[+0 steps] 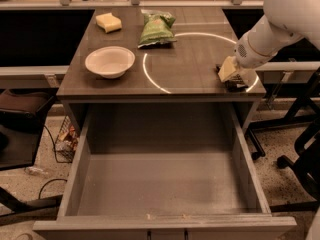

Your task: Move rxbar chocolate near green jalapeno chip bag

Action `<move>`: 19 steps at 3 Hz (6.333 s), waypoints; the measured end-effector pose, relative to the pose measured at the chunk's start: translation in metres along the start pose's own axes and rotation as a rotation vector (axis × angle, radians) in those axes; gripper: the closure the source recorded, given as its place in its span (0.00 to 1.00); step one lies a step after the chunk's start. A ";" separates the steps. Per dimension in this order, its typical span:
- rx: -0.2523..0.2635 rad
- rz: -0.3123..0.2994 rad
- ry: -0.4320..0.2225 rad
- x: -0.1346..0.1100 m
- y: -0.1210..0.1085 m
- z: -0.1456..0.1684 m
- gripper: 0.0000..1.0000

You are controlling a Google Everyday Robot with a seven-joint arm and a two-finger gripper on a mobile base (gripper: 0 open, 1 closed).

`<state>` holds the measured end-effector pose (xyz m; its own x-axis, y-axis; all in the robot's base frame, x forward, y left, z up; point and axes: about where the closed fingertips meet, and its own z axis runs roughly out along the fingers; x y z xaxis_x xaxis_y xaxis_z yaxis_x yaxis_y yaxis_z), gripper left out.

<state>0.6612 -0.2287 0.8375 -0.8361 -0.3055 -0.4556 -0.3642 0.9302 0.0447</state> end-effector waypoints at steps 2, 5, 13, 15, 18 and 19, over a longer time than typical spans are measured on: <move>0.000 -0.123 -0.175 -0.044 0.015 -0.052 1.00; 0.014 -0.289 -0.348 -0.184 0.046 -0.091 1.00; 0.086 0.059 -0.438 -0.244 -0.014 0.026 1.00; 0.076 0.040 -0.470 -0.259 -0.012 0.038 0.87; 0.069 0.037 -0.458 -0.258 -0.008 0.049 0.17; 0.067 0.036 -0.453 -0.258 -0.007 0.053 0.00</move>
Offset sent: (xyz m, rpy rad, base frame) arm 0.0162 0.0272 0.1402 0.0044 -0.3797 0.1848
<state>0.9010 -0.1452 0.9073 -0.5786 -0.1664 -0.7985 -0.2981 0.9544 0.0171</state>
